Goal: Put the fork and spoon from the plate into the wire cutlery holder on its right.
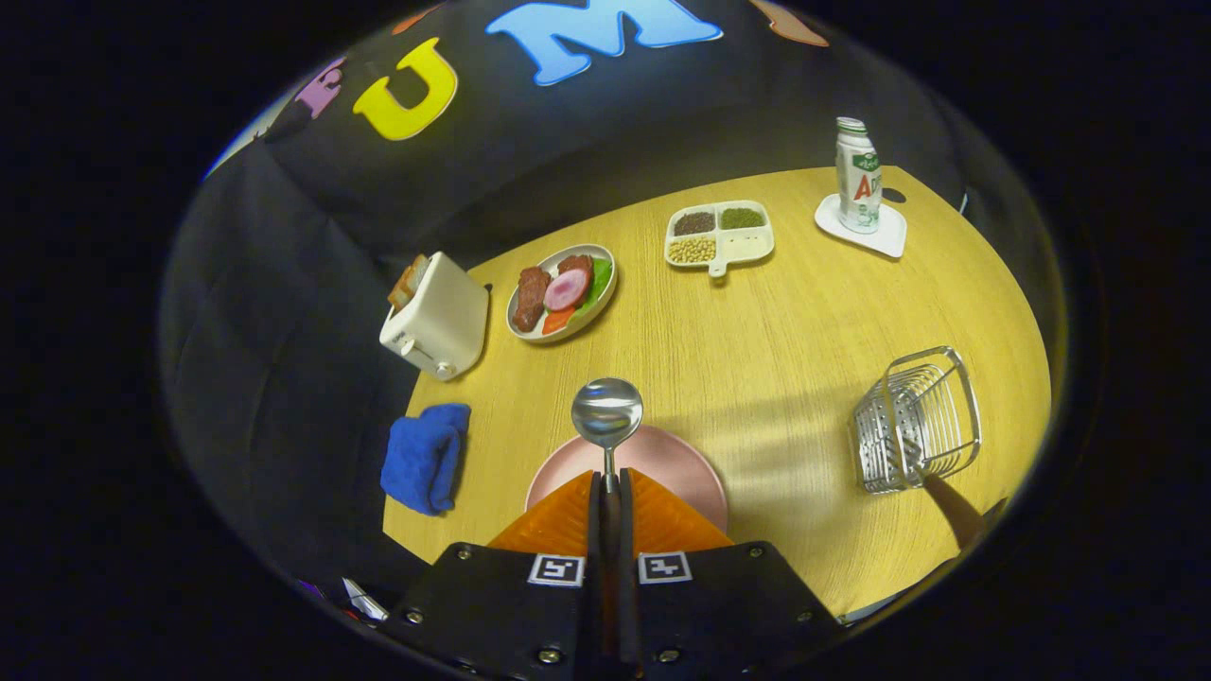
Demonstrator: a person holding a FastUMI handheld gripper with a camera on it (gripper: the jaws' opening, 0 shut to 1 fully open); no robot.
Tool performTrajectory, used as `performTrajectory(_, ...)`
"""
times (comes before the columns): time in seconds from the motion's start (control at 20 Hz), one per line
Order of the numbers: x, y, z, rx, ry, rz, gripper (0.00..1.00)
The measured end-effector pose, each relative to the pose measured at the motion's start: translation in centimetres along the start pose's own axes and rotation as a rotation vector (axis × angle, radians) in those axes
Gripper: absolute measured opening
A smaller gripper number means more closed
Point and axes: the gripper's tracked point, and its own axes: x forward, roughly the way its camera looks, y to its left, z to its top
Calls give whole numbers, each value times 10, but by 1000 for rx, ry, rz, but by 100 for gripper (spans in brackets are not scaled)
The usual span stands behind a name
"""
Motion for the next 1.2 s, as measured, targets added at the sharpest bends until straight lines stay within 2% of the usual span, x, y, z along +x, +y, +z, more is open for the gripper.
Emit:
performTrajectory(0.3, -58, -64, 43, 84, -132, -87, 7)
performTrajectory(0.5, -89, -118, 50, 122, -163, -169, 7)
performTrajectory(0.75, -100, -166, 32, 123, -93, -239, 7)
performTrajectory(1.2, -80, -186, -10, 84, 79, -282, 7)
